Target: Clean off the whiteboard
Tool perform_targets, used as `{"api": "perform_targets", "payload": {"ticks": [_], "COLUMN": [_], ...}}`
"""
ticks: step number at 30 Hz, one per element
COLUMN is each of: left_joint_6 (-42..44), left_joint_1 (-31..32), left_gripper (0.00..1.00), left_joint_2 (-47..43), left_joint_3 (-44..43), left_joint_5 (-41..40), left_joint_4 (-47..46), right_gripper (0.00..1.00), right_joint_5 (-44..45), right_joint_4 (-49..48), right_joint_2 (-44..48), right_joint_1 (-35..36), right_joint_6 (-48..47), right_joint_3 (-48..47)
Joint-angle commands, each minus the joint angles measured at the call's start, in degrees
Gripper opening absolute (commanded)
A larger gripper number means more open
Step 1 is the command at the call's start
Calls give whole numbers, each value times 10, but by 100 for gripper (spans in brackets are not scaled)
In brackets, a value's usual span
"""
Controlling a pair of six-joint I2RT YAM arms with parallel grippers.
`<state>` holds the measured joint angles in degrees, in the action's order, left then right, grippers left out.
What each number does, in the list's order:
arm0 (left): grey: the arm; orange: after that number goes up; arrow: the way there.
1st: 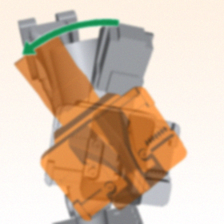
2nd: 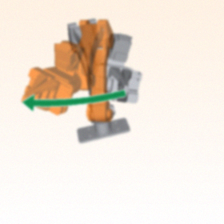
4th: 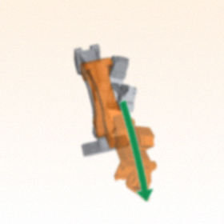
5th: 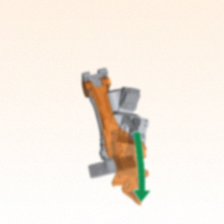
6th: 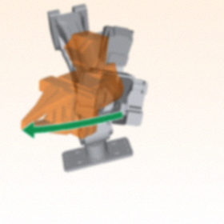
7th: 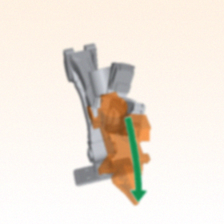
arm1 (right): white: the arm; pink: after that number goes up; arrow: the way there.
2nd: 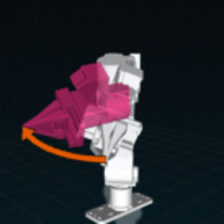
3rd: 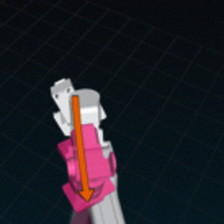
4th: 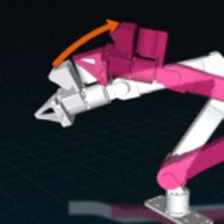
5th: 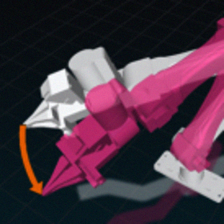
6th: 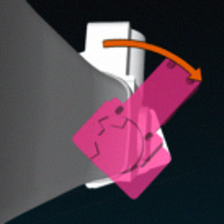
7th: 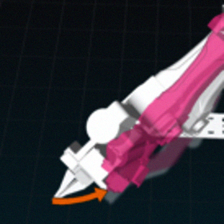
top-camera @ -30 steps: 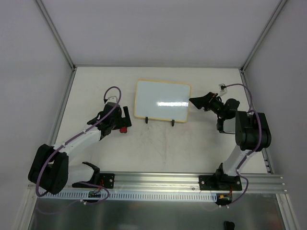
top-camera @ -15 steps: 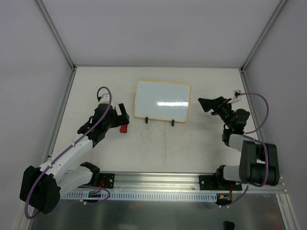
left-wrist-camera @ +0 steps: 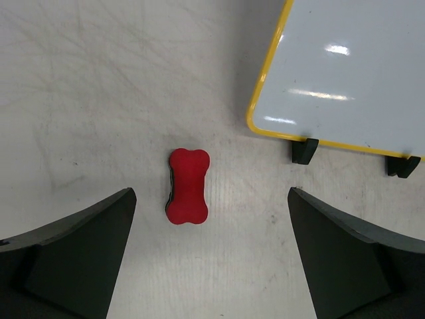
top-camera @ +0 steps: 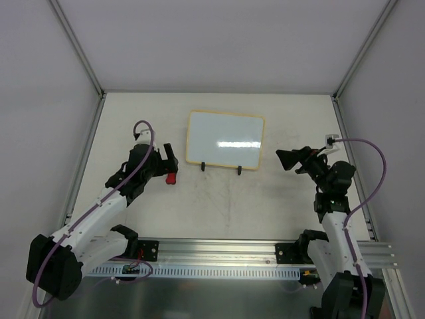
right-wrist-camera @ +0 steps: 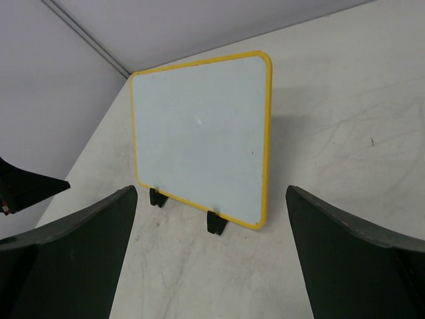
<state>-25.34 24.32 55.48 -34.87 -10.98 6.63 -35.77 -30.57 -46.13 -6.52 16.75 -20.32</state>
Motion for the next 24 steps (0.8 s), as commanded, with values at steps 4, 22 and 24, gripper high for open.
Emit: {"api": "perform_targets", "payload": {"ticks": [4, 22, 24], "left_joint_6": [19, 56, 55], "left_joint_1": [-2, -1, -1], "left_gripper": [99, 99, 99], "left_joint_2": [-34, -222, -230], "left_joint_3": [31, 169, 171], "left_joint_5": [-19, -47, -51], "left_joint_4": [-31, -132, -137], "right_gripper": [99, 99, 99], "right_joint_5": [56, 133, 135], "right_joint_4": [235, 280, 281], "right_joint_2": [94, 238, 260], "right_joint_1": [3, 5, 5], "right_joint_6": [-91, -83, -81], "right_joint_3": [-8, 114, 121]}}
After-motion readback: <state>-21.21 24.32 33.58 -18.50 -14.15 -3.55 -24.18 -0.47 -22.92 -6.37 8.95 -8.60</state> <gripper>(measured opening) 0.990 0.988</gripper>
